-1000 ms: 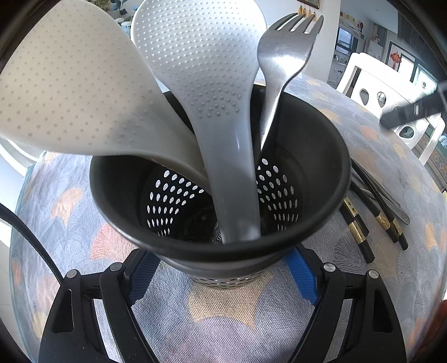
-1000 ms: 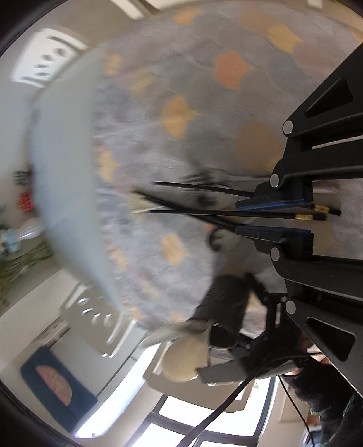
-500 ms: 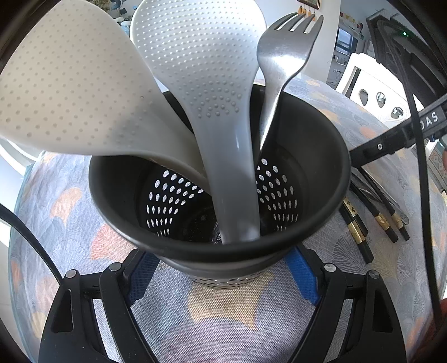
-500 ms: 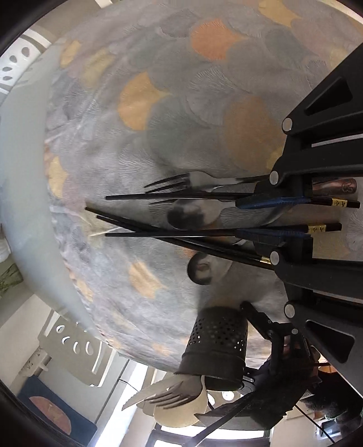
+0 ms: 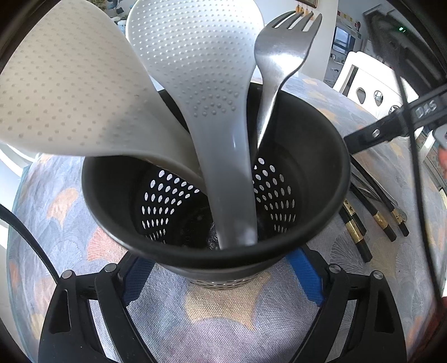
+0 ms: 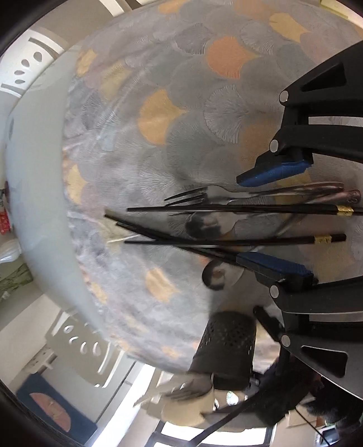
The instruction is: Organize utensils
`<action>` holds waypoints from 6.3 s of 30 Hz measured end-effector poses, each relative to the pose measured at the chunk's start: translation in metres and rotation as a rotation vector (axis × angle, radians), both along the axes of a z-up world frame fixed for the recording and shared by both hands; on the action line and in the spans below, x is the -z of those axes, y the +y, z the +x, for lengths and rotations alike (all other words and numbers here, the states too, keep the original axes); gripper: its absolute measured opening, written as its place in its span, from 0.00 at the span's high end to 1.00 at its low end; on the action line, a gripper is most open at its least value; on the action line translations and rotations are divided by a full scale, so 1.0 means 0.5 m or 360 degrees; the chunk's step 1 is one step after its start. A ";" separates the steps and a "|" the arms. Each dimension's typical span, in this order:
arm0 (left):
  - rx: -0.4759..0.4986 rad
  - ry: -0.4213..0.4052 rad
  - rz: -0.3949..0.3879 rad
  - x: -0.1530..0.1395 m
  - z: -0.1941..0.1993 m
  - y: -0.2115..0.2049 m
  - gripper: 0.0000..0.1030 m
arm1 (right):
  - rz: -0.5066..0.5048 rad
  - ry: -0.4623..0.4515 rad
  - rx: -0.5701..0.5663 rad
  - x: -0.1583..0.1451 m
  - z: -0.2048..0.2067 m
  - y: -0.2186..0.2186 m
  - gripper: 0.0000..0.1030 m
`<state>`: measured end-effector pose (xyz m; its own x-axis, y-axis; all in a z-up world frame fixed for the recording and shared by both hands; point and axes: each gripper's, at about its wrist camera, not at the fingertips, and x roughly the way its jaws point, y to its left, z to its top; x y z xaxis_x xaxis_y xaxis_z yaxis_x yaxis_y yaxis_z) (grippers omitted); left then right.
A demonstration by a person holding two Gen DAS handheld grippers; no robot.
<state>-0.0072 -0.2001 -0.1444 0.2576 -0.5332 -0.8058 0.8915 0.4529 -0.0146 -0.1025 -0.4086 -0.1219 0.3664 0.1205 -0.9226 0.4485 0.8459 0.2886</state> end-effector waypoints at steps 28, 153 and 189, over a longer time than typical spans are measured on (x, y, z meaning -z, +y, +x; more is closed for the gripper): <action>0.0000 -0.0001 0.0000 0.000 0.000 -0.001 0.14 | -0.0250 -0.0516 -0.0009 -0.218 -0.080 0.051 0.95; 0.0002 -0.0003 0.0008 0.000 -0.002 -0.007 0.12 | -0.0484 -0.0205 0.0123 -0.283 -0.152 0.051 0.52; 0.0001 -0.0002 0.0009 -0.004 -0.005 -0.007 0.11 | -0.0145 0.0027 0.0128 0.000 -0.056 0.022 0.72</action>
